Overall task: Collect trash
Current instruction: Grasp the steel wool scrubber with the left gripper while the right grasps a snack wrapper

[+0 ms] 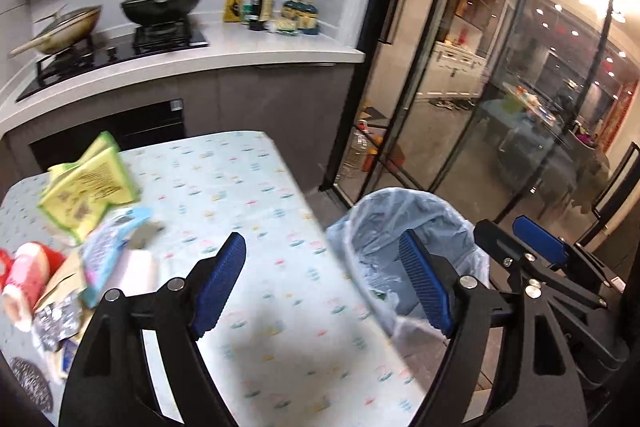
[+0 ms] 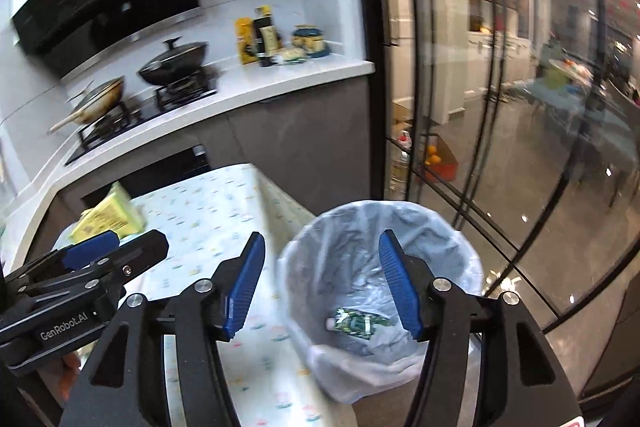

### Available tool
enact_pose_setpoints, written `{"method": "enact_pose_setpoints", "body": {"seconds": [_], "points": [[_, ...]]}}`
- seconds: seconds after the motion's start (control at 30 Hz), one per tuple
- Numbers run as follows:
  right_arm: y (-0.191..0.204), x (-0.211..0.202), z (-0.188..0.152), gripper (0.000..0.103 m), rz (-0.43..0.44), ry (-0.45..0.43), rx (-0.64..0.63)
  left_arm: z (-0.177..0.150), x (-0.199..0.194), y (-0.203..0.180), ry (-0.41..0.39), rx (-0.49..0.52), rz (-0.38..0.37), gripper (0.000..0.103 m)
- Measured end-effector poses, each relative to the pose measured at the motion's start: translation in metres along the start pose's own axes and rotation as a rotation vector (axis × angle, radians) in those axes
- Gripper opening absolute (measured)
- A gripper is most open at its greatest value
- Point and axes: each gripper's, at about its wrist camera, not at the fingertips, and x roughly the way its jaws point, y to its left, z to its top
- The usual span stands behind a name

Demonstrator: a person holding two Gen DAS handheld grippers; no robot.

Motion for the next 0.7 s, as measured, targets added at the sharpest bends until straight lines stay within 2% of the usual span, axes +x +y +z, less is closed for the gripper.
{"method": "enact_pose_setpoints", "body": {"seconds": [0.07, 0.4, 0.47, 0.7], "points": [[0.018, -0.003, -0.004, 0.058, 0.033, 0.007, -0.019, -0.006, -0.014, 0.018, -0.005, -0.014, 0.053, 0.084], [0.115, -0.008, -0.04, 0.058, 0.195, 0.094, -0.121, -0.058, -0.077, 0.125, 0.007, -0.143, 0.209, 0.088], [0.137, -0.006, -0.049, 0.058, 0.216, 0.118, -0.142, -0.068, -0.085, 0.144, 0.02, -0.164, 0.238, 0.092], [0.198, 0.002, -0.083, 0.058, 0.281, 0.191, -0.208, -0.117, -0.112, 0.209, 0.061, -0.22, 0.353, 0.092]]}}
